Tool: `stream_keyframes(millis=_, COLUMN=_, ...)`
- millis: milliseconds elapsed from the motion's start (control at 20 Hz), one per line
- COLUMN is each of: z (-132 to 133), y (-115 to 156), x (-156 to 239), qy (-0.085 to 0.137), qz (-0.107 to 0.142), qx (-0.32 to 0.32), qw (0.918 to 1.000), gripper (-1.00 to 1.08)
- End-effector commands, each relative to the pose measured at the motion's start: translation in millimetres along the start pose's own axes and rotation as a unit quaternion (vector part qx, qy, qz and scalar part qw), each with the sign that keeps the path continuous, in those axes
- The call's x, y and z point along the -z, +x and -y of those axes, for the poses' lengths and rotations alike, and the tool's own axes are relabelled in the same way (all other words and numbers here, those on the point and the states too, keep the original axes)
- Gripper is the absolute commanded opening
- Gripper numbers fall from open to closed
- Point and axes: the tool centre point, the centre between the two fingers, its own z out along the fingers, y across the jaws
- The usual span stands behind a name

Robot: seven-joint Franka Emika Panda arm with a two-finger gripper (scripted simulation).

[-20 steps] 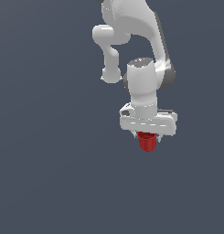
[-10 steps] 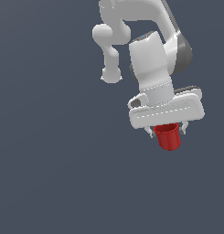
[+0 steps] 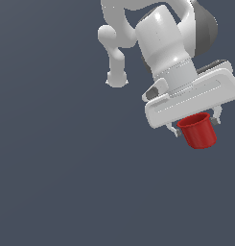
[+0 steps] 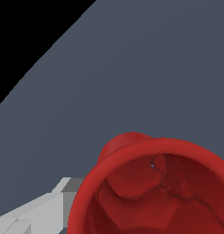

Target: Pick up the object and move it to a goal position.

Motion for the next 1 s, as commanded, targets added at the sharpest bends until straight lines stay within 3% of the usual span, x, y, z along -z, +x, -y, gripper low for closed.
stream_keyframes(millis=0, z=14, y=7, x=9, qy=0.018, qz=-0.01, qx=0.011, qw=0.9997, gripper=-1.0)
stream_keyframes(millis=950, z=88, y=38, x=75, qy=0.126, qz=-0.062, qx=0.075, qw=0.9873, gripper=-1.0)
